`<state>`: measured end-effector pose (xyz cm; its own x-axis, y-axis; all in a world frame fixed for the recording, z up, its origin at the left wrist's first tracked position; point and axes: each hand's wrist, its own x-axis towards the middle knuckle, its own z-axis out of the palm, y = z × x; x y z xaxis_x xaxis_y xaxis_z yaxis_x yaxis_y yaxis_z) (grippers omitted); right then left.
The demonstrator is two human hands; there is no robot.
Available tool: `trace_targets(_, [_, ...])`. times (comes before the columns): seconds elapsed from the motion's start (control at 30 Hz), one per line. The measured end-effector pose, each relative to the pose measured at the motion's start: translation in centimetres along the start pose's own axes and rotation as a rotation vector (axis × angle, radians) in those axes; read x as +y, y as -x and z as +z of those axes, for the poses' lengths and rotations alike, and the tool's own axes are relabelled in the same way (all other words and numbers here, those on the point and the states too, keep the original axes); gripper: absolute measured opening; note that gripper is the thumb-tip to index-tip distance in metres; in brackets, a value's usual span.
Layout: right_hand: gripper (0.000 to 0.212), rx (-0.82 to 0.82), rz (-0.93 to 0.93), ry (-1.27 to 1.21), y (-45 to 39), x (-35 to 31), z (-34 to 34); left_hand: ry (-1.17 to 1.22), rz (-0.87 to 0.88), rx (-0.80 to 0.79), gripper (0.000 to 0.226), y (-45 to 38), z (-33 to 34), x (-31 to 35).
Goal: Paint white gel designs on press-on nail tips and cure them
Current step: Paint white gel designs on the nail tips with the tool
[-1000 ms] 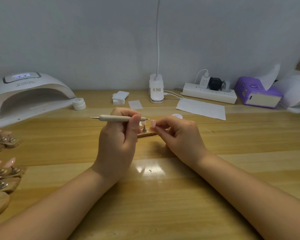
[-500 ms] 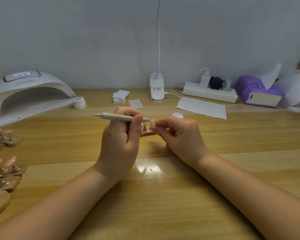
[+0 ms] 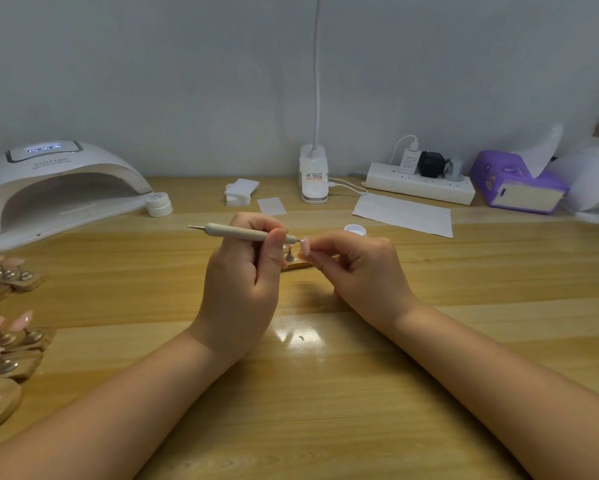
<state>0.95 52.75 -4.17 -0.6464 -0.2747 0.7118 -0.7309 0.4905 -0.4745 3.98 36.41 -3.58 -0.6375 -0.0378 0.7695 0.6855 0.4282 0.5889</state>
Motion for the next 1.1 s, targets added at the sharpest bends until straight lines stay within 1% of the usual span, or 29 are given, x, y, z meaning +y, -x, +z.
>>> trace_targets(0.33, [0.011,-0.01,-0.008,0.004,-0.08,-0.1,-0.07,0.018,0.013,-0.005,0.015,-0.04,0.01,0.16])
trace_targets(0.6, [0.016,0.005,0.009,-0.011,-0.13,-0.1,-0.06,0.113,-0.008,-0.001,0.008,-0.12,-0.2,0.39])
trace_targets(0.8, [0.013,0.015,0.032,-0.013,-0.13,0.14,0.02,0.162,-0.026,-0.009,0.006,-0.12,-0.38,0.31])
trace_targets(0.9, [0.012,0.032,0.04,-0.027,-0.11,0.08,0.11,0.194,-0.038,0.002,0.009,-0.13,-0.37,0.3])
trace_targets(1.0, [0.013,0.036,0.065,-0.034,-0.15,0.14,0.18,0.232,-0.048,0.001,0.006,-0.15,-0.37,0.4])
trace_targets(1.1, [0.012,0.033,0.082,-0.027,-0.17,0.28,0.21,0.227,-0.062,-0.006,0.007,-0.16,-0.36,0.53])
